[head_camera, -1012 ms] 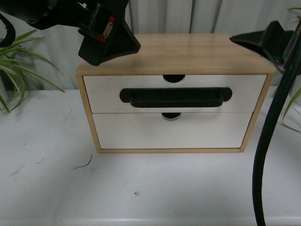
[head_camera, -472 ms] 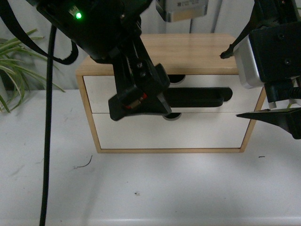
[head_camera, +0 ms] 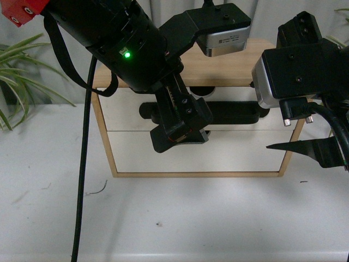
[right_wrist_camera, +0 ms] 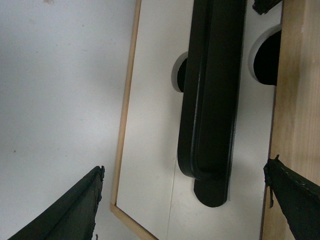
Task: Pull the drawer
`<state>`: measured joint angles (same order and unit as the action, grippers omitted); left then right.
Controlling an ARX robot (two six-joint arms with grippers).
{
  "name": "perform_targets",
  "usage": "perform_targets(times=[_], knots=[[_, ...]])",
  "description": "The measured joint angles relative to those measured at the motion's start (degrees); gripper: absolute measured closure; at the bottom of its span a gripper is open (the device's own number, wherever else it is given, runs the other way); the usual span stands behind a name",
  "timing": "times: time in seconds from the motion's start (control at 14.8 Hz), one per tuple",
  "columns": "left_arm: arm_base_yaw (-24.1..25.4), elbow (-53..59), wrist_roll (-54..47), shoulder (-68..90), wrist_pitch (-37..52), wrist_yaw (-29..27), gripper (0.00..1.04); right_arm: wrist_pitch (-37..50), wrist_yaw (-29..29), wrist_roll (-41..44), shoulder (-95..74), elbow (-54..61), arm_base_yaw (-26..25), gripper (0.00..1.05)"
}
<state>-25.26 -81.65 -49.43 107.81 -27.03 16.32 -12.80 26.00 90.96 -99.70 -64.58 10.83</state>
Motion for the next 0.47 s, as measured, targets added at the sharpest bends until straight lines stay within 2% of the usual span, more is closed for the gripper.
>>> perform_targets(times=[0.47], knots=[[2.2,1.3,-0.1,1.5,2.4,-0.7,0.07,1.5,-1.7,-0.1,-3.8,-0.3,0.9,0.06]])
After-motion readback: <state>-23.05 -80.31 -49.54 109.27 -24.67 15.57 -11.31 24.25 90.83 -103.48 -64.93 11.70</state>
